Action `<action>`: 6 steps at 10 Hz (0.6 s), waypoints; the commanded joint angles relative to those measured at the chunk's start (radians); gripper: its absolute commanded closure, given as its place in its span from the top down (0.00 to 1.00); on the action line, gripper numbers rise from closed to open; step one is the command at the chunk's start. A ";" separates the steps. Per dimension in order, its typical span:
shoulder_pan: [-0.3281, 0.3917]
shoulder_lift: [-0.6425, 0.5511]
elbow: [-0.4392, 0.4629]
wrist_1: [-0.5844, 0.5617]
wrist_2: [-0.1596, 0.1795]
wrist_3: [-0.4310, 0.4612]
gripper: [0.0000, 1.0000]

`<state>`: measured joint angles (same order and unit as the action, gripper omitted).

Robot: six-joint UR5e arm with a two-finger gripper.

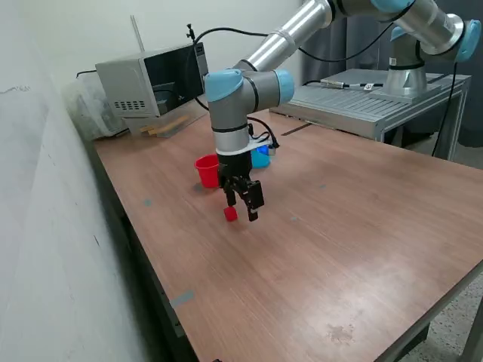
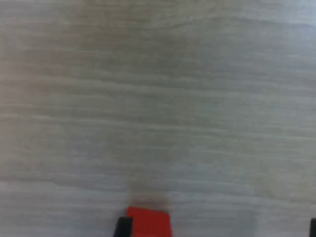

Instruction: Place red objects in the red bin, and blue objects in the blue bin.

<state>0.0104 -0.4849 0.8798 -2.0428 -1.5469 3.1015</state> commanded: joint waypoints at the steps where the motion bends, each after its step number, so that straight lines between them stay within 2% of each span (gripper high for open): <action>1: -0.012 0.011 -0.009 -0.007 -0.056 -0.029 1.00; 6: -0.026 0.012 -0.013 -0.014 -0.059 -0.034 1.00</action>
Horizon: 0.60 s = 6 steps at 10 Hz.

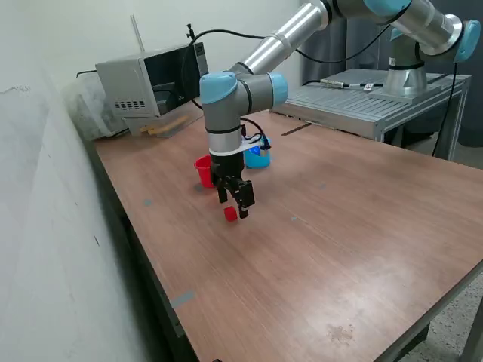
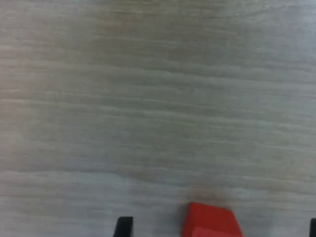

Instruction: Place red objects in the red bin, and blue objects in the blue bin.

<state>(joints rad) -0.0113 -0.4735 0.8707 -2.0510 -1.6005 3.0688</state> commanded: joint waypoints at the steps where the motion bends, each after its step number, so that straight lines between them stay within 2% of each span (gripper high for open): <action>1: -0.004 0.001 -0.007 -0.015 -0.004 0.007 1.00; 3: -0.001 0.003 -0.006 -0.020 -0.004 0.011 1.00; 4: -0.001 0.003 -0.004 -0.029 -0.004 0.021 0.00; 6: -0.004 0.004 0.007 -0.049 -0.006 0.062 0.00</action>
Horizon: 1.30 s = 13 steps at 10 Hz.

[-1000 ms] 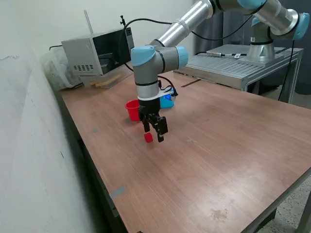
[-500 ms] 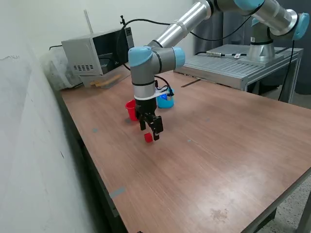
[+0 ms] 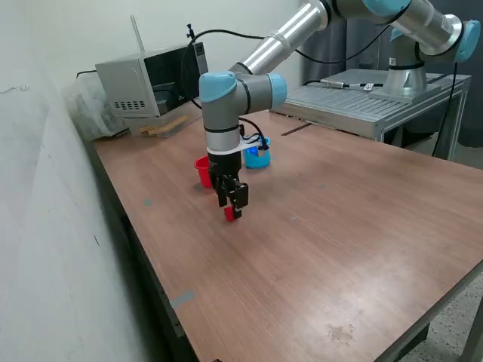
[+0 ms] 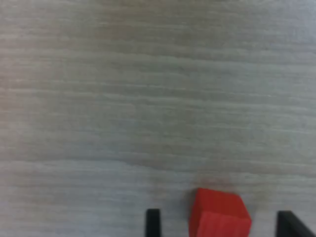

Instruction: Place red objects in the red bin, and blue objects in the blue bin.

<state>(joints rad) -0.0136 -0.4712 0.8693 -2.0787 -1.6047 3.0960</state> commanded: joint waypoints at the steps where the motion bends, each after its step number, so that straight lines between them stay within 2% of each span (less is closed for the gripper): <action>1: -0.003 0.003 0.008 -0.027 -0.001 0.053 0.00; 5: -0.005 0.003 0.010 -0.029 -0.006 0.053 0.00; 6: -0.009 0.002 0.010 -0.027 -0.033 0.053 0.00; 8: -0.020 -0.061 0.017 -0.024 -0.037 0.052 0.00; 9: -0.023 -0.093 0.011 0.012 -0.037 0.034 0.00; 10: -0.025 -0.131 0.008 0.111 -0.034 0.027 0.00; 11: -0.028 -0.168 0.007 0.164 -0.031 0.015 0.00; 13: -0.037 -0.216 0.000 0.202 -0.031 0.012 0.00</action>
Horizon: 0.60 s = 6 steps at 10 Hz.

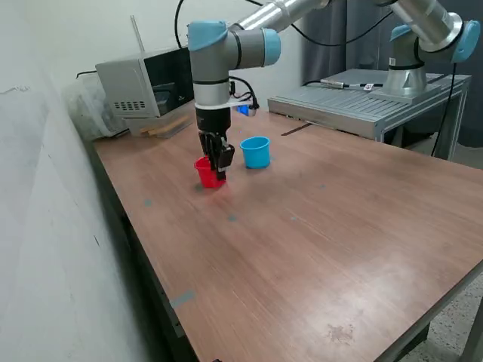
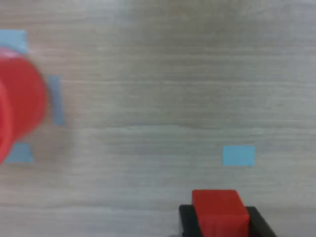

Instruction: Place red objects in the red bin, and blue objects in the blue bin.

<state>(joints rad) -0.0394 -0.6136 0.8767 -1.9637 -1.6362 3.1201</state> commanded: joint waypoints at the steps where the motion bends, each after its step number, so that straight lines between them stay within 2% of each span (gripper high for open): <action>1: -0.020 -0.096 -0.007 0.109 0.001 -0.012 0.00; 6: -0.157 -0.109 -0.002 0.129 -0.011 -0.043 0.00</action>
<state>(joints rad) -0.1233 -0.7179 0.8729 -1.8454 -1.6410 3.0886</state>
